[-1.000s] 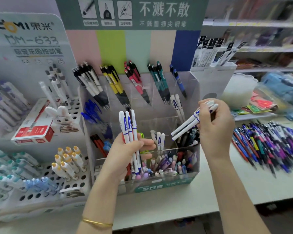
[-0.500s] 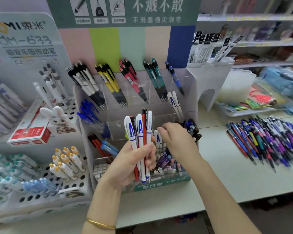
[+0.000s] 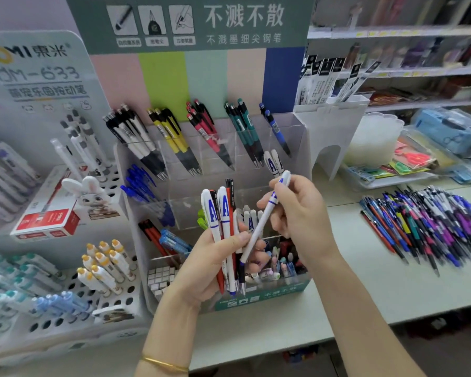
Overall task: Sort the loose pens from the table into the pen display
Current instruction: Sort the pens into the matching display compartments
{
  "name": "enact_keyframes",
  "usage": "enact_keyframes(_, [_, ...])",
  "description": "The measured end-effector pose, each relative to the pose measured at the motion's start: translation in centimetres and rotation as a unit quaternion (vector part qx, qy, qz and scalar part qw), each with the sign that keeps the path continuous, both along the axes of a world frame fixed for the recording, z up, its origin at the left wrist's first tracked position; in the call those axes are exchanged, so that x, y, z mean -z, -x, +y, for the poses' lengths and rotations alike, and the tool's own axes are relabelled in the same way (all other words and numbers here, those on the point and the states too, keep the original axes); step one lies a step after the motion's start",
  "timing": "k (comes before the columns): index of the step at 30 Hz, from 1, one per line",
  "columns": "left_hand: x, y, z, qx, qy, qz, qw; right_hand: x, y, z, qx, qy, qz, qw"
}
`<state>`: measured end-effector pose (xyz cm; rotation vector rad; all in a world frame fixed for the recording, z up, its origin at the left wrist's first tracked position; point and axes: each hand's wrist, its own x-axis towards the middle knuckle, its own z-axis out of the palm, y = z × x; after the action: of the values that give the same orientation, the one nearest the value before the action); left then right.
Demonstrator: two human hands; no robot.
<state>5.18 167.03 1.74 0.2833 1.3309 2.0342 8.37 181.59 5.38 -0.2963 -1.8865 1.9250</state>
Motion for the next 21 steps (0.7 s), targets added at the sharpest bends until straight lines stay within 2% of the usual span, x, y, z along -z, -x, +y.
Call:
enact_keyframes(2, [0.0,-0.1,0.4,-0.051,0.071,0.056,0.995,-0.3,-0.1,0.2,-0.014,0.022,-0.001,1.000])
enact_keyframes(4, [0.4,0.0,0.8,-0.101,0.167,0.144,0.970,-0.5,-0.3,0.2,-0.002,-0.044,-0.015,0.999])
enact_keyframes(6, [0.5,-0.1,1.3,-0.141,0.216,0.197,0.946,-0.5,-0.4,0.3,-0.019,-0.118,-0.041,0.992])
enact_keyframes(10, [0.0,-0.5,2.1,-0.184,0.224,0.247,0.924,-0.1,-0.9,-0.8,-0.156,-0.114,-0.113,0.975])
enact_keyframes(13, [0.0,-0.5,2.4,-0.191,0.253,0.286,0.904,0.5,-0.7,-1.8,-0.107,-0.167,-0.085,0.977])
enact_keyframes(15, [0.0,-0.5,2.4,-0.175,0.243,0.276,0.913,0.4,-0.6,-1.7,-0.081,-0.171,-0.074,0.979])
enact_keyframes(18, [-0.5,-0.5,2.3,-0.135,0.231,0.261,0.927,-0.1,-0.5,-1.0,-0.116,-0.153,-0.085,0.978])
enact_keyframes(21, [-1.0,-0.3,2.3,-0.093,0.221,0.244,0.940,-0.6,-0.5,-0.4,-0.153,-0.080,-0.078,0.982])
